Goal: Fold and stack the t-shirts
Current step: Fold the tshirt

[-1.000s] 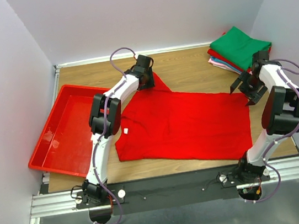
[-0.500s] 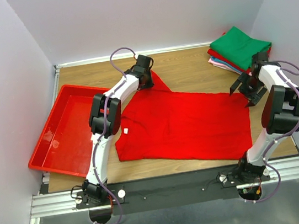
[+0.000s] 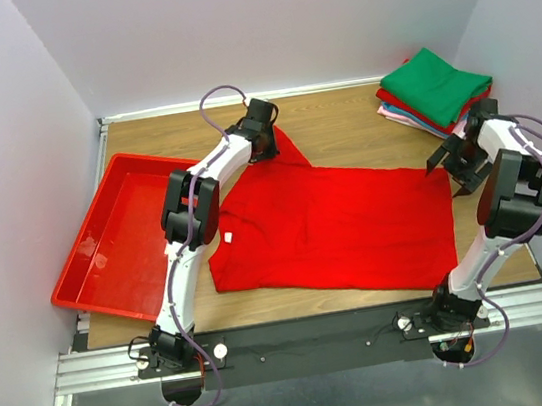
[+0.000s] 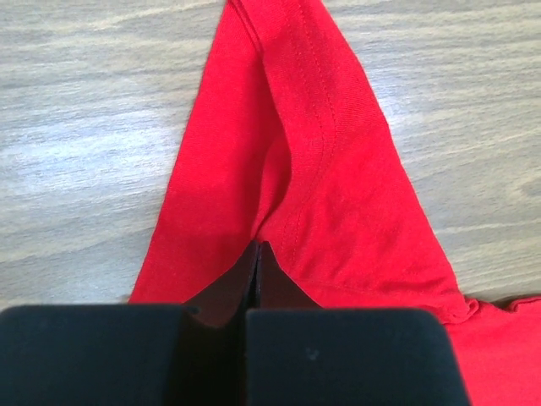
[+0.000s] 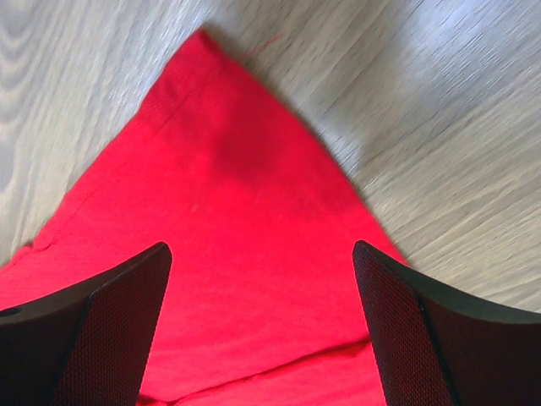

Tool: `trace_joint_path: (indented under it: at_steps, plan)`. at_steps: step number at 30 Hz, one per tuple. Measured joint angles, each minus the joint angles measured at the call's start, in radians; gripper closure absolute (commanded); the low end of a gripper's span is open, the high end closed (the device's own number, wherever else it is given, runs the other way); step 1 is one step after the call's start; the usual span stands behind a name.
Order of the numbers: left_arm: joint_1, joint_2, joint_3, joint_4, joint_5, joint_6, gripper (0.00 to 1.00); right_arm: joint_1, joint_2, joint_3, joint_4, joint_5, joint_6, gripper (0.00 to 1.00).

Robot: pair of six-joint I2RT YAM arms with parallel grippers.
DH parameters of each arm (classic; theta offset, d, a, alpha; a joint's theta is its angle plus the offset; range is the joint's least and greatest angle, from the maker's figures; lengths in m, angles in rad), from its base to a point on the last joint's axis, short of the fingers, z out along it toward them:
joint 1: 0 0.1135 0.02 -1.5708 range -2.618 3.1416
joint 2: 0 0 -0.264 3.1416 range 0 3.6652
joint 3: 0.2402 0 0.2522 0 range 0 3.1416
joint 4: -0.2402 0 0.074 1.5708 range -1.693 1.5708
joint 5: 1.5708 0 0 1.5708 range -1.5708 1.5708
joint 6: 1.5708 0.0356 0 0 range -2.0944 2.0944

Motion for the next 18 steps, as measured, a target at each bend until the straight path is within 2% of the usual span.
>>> trace_joint_path:
  at_steps: [6,18]
  plan:
    - [0.000,0.000,0.032,-0.005,0.016,-0.001,1.00,-0.028,0.052,0.021,0.025,0.026,-0.018,0.08]
    - [0.000,-0.019,0.050,-0.011,0.062,-0.015,1.00,-0.040,0.140,0.097,0.078,0.038,-0.018,0.28]
